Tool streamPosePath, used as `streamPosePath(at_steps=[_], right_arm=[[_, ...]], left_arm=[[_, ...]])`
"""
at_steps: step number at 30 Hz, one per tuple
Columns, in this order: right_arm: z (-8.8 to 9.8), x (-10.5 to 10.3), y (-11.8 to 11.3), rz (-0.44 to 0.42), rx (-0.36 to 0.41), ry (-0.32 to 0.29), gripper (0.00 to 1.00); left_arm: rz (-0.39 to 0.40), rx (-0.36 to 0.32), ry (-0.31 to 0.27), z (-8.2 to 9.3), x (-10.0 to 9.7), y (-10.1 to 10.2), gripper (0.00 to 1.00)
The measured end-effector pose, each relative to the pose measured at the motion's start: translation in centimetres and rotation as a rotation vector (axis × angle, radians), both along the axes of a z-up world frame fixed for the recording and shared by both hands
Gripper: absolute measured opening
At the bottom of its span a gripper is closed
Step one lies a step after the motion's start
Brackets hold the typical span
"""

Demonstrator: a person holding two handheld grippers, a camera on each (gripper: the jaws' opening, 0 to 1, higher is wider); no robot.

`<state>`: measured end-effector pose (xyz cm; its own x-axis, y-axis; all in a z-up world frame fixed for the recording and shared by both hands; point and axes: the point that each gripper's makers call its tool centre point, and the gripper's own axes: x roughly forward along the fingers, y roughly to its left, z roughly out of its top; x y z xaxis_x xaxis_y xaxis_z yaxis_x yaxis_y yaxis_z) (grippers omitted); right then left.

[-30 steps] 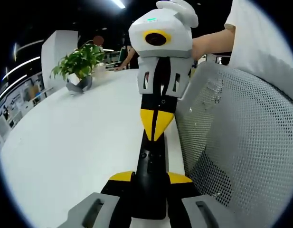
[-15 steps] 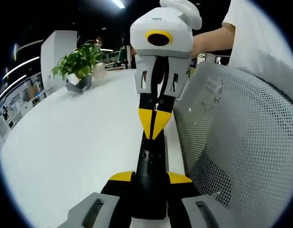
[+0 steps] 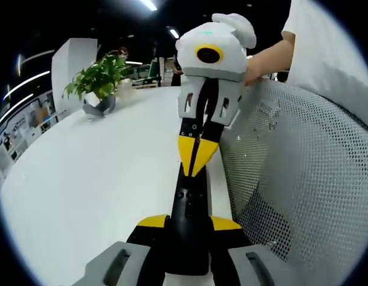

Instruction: Press the specified remote control buttons in sequence, fully releasing each button before pressing the next.

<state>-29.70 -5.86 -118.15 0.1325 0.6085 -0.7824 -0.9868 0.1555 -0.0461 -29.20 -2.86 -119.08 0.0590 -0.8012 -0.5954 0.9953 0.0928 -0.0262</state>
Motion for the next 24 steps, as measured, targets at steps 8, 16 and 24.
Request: streamPosePath(at_steps=[8,16,24], right_arm=[[-0.1,0.3,0.2,-0.034,-0.101,0.156,0.00],[0.1,0.3,0.3,-0.082,-0.038,0.174,0.00],[0.4,-0.2,1.5,-0.065,-0.008,0.130,0.00]], left_arm=[[-0.001,0.000,-0.001,0.0,0.0,0.0,0.25],[-0.001,0.001,-0.002,0.0,0.0,0.0,0.25],[0.002,0.001,-0.001,0.0,0.0,0.0,0.25]])
